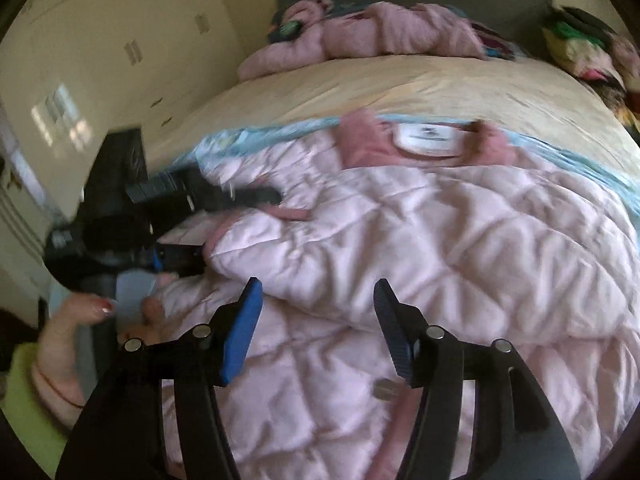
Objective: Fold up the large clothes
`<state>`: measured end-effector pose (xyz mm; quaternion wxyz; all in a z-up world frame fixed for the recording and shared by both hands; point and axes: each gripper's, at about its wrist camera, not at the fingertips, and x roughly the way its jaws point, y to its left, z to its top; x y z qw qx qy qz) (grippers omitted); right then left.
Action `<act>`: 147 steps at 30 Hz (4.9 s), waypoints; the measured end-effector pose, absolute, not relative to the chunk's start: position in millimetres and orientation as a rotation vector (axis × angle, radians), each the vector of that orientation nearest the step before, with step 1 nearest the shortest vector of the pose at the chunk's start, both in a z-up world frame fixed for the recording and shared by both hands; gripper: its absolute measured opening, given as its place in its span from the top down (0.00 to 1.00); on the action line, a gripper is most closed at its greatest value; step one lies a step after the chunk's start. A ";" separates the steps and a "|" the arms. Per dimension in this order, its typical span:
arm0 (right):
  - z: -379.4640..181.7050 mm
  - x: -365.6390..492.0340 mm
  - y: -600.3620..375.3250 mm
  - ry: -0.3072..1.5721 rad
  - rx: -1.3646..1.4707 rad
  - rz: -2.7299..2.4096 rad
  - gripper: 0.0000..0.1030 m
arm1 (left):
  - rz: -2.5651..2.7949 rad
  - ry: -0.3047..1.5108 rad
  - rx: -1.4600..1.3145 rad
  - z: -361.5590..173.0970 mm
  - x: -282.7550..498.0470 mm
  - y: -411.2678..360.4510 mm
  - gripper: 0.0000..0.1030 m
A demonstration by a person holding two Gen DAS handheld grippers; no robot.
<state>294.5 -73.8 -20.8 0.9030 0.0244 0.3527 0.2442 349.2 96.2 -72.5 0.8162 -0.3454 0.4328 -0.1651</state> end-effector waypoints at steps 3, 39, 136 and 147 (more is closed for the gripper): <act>-16.0 290.2 -103.7 0.715 0.057 0.428 0.45 | -0.339 0.918 -0.649 -66.7 347.9 94.5 0.88; -76.7 408.6 -225.6 0.920 0.183 -0.081 0.36 | -0.149 0.964 -0.361 -81.1 346.5 115.6 0.79; -10.8 285.5 180.4 0.846 -0.050 0.802 0.15 | 0.700 0.572 -1.001 -89.9 178.3 435.3 0.75; 20.1 285.2 119.7 0.703 0.045 0.667 0.15 | 0.497 0.390 -0.765 11.2 182.0 390.3 0.86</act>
